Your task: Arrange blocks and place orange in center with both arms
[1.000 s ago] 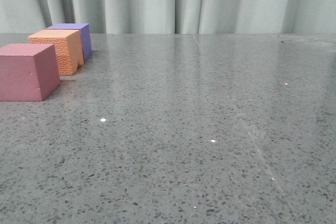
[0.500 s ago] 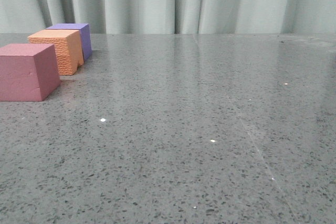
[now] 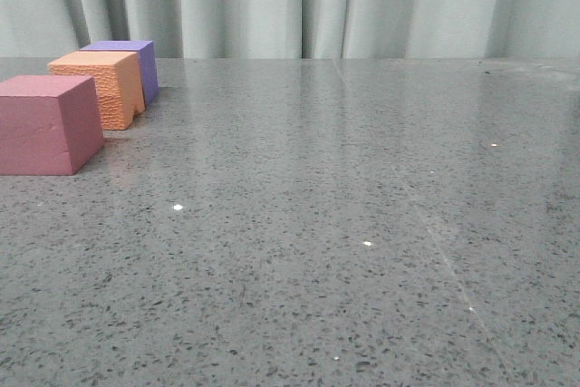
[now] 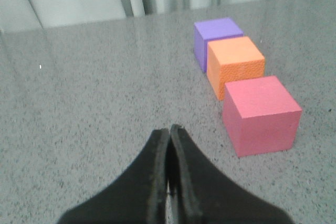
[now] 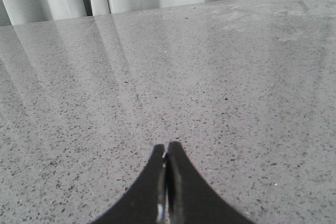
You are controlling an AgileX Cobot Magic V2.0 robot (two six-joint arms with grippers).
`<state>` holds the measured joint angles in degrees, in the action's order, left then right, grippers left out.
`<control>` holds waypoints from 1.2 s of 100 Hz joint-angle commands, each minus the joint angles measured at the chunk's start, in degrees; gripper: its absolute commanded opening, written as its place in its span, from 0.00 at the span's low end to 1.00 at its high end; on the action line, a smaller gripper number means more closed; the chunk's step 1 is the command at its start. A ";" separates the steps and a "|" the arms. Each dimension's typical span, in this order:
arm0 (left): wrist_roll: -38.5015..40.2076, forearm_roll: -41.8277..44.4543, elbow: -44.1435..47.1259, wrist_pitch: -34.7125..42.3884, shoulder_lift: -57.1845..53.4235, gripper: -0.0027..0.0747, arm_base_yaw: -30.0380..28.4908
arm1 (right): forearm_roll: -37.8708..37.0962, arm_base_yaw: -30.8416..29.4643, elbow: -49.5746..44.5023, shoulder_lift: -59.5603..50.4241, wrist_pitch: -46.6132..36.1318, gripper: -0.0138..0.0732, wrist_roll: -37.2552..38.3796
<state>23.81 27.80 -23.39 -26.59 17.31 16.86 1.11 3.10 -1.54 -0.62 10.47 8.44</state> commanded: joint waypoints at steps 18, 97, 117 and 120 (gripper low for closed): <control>-13.54 -14.61 7.68 15.27 -8.07 0.01 -9.48 | -0.01 -0.42 0.75 -1.14 -4.87 0.08 -0.66; -12.84 -21.20 26.28 31.62 -19.44 0.01 -13.53 | -0.01 -0.42 0.75 -1.09 -4.88 0.08 -0.66; -12.84 -21.20 26.28 31.48 -19.44 0.01 -13.53 | -0.01 -0.42 0.75 -1.09 -4.88 0.08 -0.66; -12.84 -21.20 26.28 31.48 -19.44 0.01 -13.53 | -0.01 -0.42 0.75 -1.09 -4.88 0.08 -0.66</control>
<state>10.48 7.24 -0.25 0.69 -0.20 3.39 1.11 3.10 -1.54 -0.62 10.47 8.44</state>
